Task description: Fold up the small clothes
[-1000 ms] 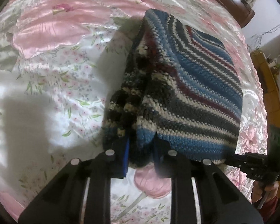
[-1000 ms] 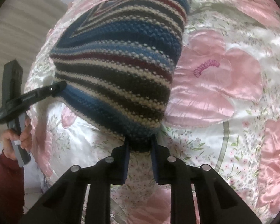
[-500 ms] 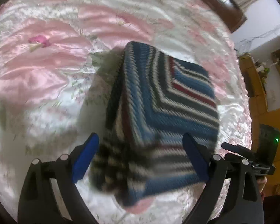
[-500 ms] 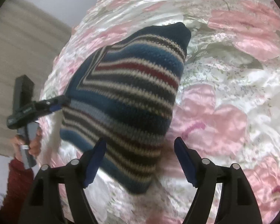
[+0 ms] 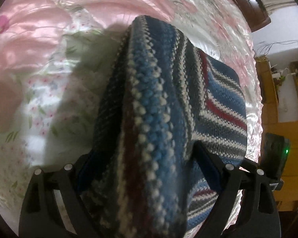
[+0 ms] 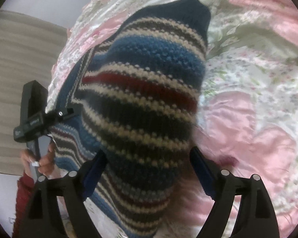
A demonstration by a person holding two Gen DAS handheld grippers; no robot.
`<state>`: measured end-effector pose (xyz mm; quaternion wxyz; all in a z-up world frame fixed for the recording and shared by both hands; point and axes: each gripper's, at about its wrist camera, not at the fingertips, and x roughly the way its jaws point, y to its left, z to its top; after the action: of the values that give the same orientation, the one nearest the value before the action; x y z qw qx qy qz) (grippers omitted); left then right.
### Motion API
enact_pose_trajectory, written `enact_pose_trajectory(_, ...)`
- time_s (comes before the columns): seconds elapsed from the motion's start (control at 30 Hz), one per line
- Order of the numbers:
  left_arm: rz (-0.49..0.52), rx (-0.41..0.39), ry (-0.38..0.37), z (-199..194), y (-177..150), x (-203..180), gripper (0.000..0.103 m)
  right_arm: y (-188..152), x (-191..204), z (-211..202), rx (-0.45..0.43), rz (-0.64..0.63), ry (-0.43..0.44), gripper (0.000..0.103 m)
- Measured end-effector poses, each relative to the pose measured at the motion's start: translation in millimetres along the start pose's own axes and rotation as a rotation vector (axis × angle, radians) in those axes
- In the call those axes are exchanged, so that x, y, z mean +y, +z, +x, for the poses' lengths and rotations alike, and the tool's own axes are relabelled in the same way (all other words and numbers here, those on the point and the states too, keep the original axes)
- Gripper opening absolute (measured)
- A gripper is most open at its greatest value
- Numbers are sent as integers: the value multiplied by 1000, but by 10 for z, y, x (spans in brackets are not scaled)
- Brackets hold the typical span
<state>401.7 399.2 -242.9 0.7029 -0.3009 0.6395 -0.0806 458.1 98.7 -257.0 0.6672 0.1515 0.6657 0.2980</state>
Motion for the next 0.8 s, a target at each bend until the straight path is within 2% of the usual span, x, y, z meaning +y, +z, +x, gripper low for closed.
enact_pose_trajectory(0.07,-6,-3,-5,2,43,-13,78,58,-14,56,2,14,24,86)
enact_pose_trajectory(0.1,-5,-11,-16,-5,37,-8,67,80,-14,86,2,17,29,86)
enact_pose_trajectory(0.13,-8,-18,-28,-13,34,-8,60,88,-2,106,-1,14,30,81)
enact_pose_trajectory(0.17,-10,-24,-34,-28,39,-10,57,85,12,103,-5,7,23,79)
enact_pose_trajectory(0.23,2,-44,-42,-47,6,-25,49,54,68,52,-23,-22,11,63)
enact_pose_trajectory(0.33,11,-63,-54,-96,-52,-77,42,-19,134,-92,-41,-44,17,55)
enact_pose_trajectory(0.5,49,-94,-101,-189,-237,-425,40,-199,221,-432,-75,-100,3,52)
enact_pose_trajectory(0.6,72,-98,-156,-183,-453,-812,39,-346,204,-729,-103,-124,-6,52)
enact_pose_trajectory(0.8,156,-105,-220,-25,-1080,-1707,39,-908,-242,-1559,-140,-133,-44,52)
